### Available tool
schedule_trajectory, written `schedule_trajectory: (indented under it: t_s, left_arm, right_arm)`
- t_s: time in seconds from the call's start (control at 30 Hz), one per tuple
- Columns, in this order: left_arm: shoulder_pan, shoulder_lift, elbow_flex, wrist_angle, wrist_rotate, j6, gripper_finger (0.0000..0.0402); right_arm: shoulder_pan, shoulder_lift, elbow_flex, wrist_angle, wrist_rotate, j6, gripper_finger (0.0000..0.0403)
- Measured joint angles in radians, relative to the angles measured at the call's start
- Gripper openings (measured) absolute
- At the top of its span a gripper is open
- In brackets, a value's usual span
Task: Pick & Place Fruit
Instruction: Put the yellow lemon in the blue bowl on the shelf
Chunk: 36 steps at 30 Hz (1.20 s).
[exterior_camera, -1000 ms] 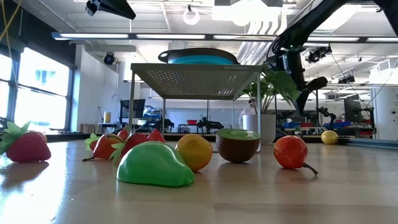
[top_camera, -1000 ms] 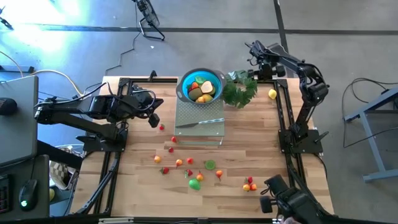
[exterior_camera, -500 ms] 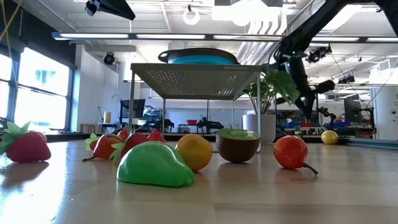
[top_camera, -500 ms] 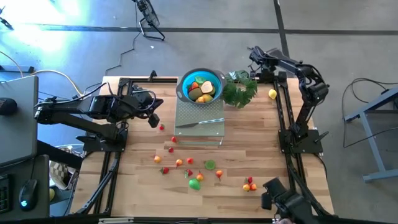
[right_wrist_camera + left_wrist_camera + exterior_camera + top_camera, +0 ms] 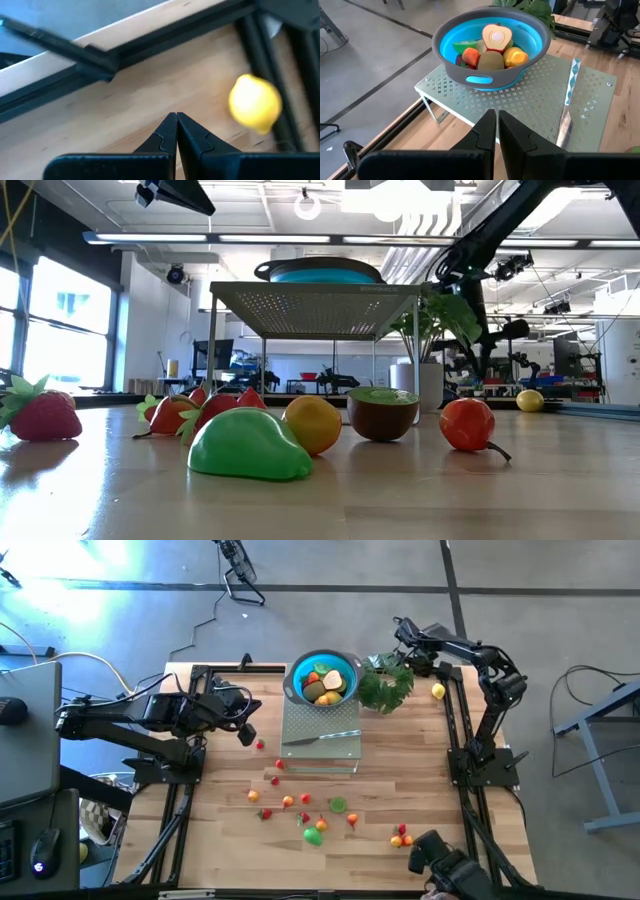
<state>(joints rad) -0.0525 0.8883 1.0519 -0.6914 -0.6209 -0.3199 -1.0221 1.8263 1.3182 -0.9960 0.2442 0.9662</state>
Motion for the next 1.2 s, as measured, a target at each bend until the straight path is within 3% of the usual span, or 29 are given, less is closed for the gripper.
schedule_trajectory:
  t_s: [0.27, 0.53, 0.83, 1.2]
  left_arm:
    - [0.000, 0.000, 0.000, 0.000, 0.000, 0.000, 0.0014]
    - [0.000, 0.000, 0.000, -0.023, 0.000, -0.004, 0.0014]
    - [0.000, 0.000, 0.000, -0.023, 0.000, -0.003, 0.0014]
    - [0.000, 0.000, 0.000, -0.022, 0.000, -0.003, 0.0014]
  right_arm:
    - [0.034, 0.000, 0.000, 0.024, -0.008, 0.009, 0.0003]
    - [-0.009, 0.000, -0.029, 0.022, -0.010, 0.006, 0.0003]
    - [-0.037, 0.000, -0.053, 0.018, 0.128, -0.009, 0.0003]
    - [-0.067, 0.000, -0.053, 0.029, 0.155, -0.021, 0.0003]
